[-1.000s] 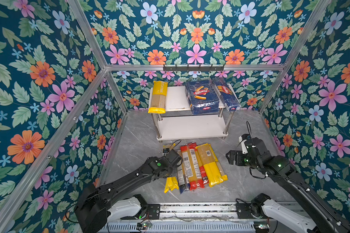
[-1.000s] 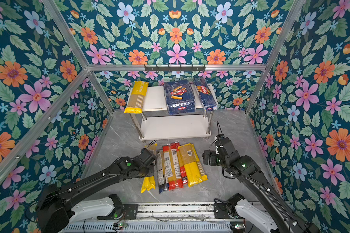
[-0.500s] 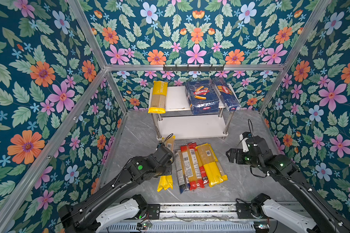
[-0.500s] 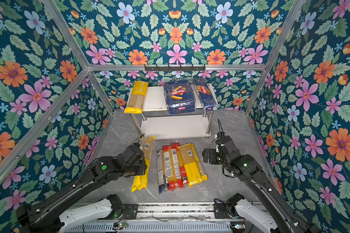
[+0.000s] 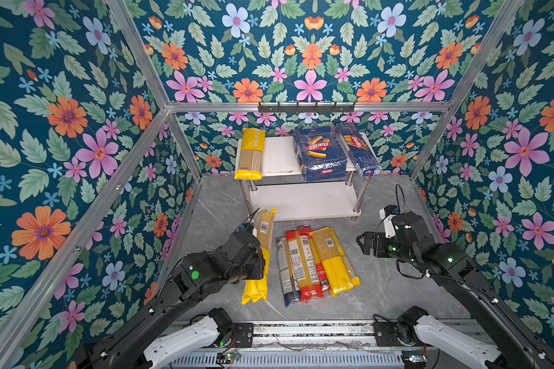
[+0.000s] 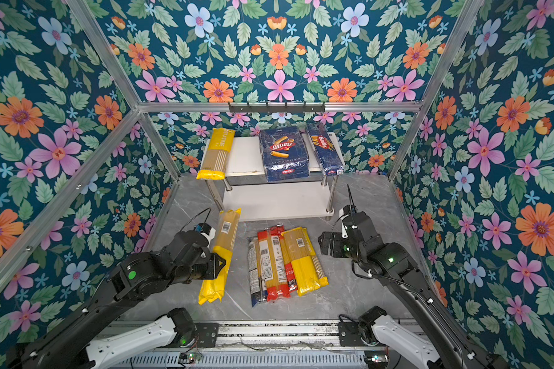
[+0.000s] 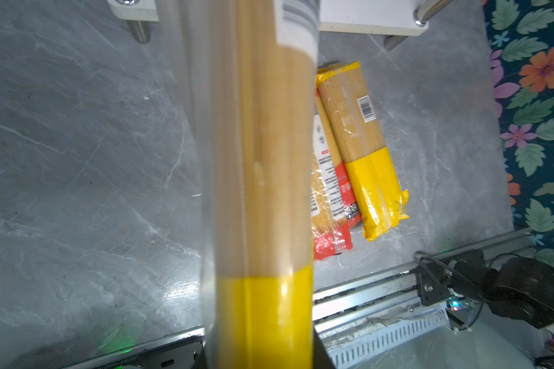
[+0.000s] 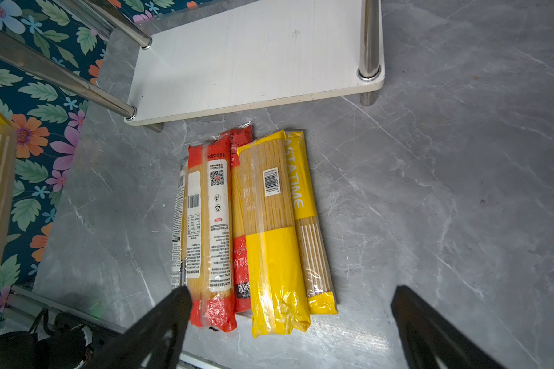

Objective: Arrange pasta packages on shelves
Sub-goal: Place the pasta bag on the shelf.

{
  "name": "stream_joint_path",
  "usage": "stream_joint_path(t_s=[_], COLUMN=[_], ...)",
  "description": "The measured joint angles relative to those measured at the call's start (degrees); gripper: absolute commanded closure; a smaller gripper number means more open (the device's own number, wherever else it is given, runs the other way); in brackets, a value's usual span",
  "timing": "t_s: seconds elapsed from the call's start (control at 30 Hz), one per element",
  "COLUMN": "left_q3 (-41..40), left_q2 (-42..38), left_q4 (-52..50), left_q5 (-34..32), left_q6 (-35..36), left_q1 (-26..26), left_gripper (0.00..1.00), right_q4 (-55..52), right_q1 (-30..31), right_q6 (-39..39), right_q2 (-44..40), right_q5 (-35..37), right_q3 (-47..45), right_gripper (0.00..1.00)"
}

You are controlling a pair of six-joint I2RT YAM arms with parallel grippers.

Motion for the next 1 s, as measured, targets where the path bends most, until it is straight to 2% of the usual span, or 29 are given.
stream_joint_path(t_s=[0.6, 0.8, 1.0], left_q3=[15.06, 24.09, 36.33], left_q2=[3.69, 8.83, 18.43], left_q4=[1.42, 0.79, -0.11], left_q5=[3.15, -1.40, -8.83], left_q6=[4.11, 6.21, 10.51], left_q1=[0.00, 0.00, 0.00], left_gripper=[1.00, 1.00, 0.97], right_q4=[-1.44, -2.32, -2.67], right_q1=[-0.02, 0.02, 0.02], right_q6=[0.31, -0.26, -0.26], right_q2=[-0.35, -1.11, -1.86], right_q5=[-0.31, -0.09, 0.17], right_q3=[2.03, 2.34, 1.81], right_gripper=[0.01, 0.01, 0.01])
